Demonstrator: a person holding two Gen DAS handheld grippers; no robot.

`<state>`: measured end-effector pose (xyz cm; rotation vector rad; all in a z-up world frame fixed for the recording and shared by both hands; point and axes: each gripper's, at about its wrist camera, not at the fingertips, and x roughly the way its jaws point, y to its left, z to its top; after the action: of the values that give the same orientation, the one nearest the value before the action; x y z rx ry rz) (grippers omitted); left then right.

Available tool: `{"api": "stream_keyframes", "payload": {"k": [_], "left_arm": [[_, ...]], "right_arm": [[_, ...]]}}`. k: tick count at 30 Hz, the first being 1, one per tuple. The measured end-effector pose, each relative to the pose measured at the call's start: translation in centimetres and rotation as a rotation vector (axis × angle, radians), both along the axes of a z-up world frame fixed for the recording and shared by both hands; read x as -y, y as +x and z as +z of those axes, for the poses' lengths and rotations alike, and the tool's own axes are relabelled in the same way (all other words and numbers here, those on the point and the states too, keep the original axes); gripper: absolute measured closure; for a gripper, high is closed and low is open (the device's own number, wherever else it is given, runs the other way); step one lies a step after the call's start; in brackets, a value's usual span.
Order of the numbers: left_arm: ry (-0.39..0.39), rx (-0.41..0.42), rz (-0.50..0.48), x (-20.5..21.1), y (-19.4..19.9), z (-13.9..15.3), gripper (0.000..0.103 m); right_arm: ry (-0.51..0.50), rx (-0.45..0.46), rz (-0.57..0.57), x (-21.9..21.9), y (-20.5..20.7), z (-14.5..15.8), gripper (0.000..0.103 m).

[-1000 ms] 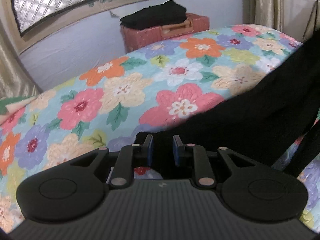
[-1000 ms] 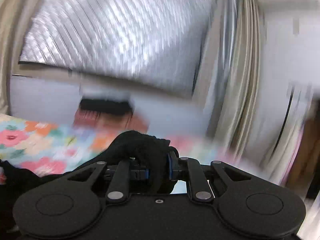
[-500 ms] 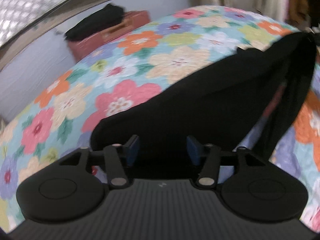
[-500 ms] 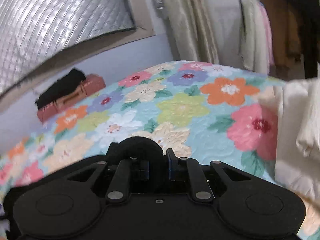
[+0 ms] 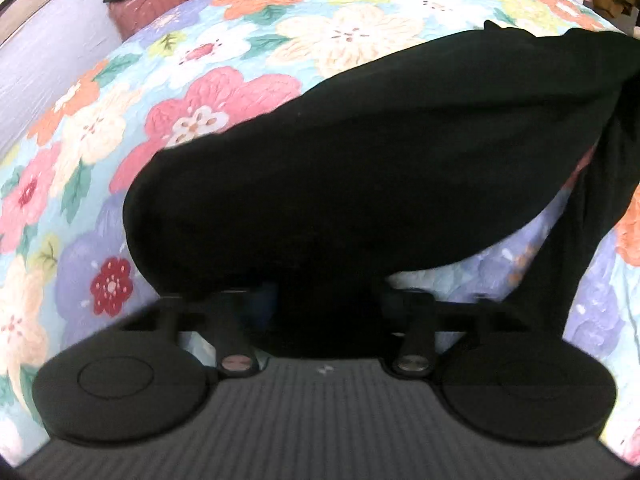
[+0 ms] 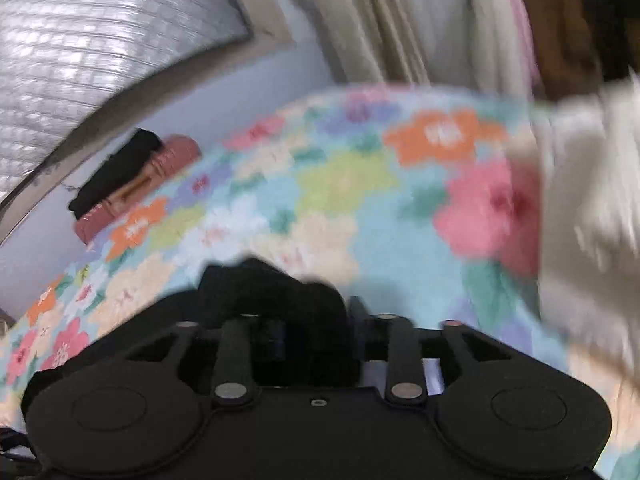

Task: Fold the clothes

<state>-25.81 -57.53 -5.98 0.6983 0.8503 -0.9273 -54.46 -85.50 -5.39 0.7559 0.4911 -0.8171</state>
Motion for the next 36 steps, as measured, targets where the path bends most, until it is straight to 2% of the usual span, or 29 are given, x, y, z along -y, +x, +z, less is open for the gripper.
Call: {"api": "stream_keyframes", "payload": {"k": [2,3,5,6,7,8,9,10,11,13,15,16,19,22,24,26,29,32,34,36], "left_arm": [[0.057,0.145,-0.119,0.4,-2.2,0.0,0.089],[0.078,0.192,-0.165,0.5,-3.2,-0.2,0.089],[0.094,0.228,-0.176,0.5,-4.1,-0.8,0.085],[0.096,0.235,-0.159,0.5,-4.2,-1.0,0.084],[0.093,0.237,-0.142,0.5,-4.1,-1.2,0.077],[0.084,0.238,-0.129,0.4,-3.9,-1.3,0.072],[0.071,0.229,-0.122,0.3,-3.5,-1.2,0.072],[0.060,0.199,-0.116,0.3,-3.0,-1.0,0.076],[0.053,0.163,-0.108,0.3,-2.4,-0.7,0.083],[0.047,0.163,-0.067,0.2,-1.6,0.1,0.093],[0.030,0.182,-0.025,0.0,-0.8,1.1,0.096],[0.013,0.196,-0.005,-0.3,-0.4,1.8,0.096],[-0.043,0.239,0.055,-1.3,0.9,4.5,0.097],[-0.128,0.296,0.108,-2.2,2.1,8.0,0.097],[-0.191,0.320,0.109,-3.0,2.5,10.1,0.097],[-0.225,0.317,0.115,-3.8,2.8,11.0,0.097],[-0.244,0.308,0.150,-4.7,3.4,10.1,0.097],[-0.258,0.343,0.186,-6.1,5.1,9.6,0.097],[-0.274,0.347,0.232,-8.0,6.1,10.2,0.097],[-0.293,0.346,0.291,-10.0,7.0,10.8,0.097]], "right_arm": [[0.129,0.058,-0.038,0.1,-1.5,-1.3,0.052],[0.188,0.068,-0.022,-0.1,-1.9,-2.0,0.048],[0.302,0.079,0.028,-0.6,-2.4,-3.3,0.045],[0.323,0.062,0.048,-1.0,-2.4,-3.8,0.044],[0.307,0.042,0.068,-1.4,-2.1,-4.0,0.044],[0.282,0.025,0.086,-1.7,-1.6,-4.0,0.044],[0.257,0.011,0.104,-1.9,-0.9,-3.9,0.042],[0.212,0.000,0.135,-2.2,-0.1,-3.7,0.050],[0.147,-0.009,0.176,-2.5,0.9,-3.5,0.095],[0.071,-0.054,0.176,-3.1,2.7,-3.5,0.094],[0.024,-0.037,0.142,-3.6,3.5,-2.8,0.094],[-0.018,-0.030,0.136,-3.9,3.8,-1.6,0.094],[-0.228,-0.010,0.112,-5.2,4.1,3.2,0.095],[-0.402,0.080,0.034,-6.9,1.9,7.8,0.095],[-0.418,0.125,0.015,-7.3,0.4,9.4,0.095],[-0.415,0.105,0.009,-7.7,-0.4,9.8,0.095],[-0.441,0.019,-0.029,-7.7,-1.1,9.7,0.095],[-0.419,0.019,-0.094,-7.1,-3.1,9.4,0.098],[-0.470,-0.021,-0.176,-7.4,-4.8,9.8,0.101],[-0.585,-0.100,-0.302,-8.7,-6.5,11.5,0.103]]}}
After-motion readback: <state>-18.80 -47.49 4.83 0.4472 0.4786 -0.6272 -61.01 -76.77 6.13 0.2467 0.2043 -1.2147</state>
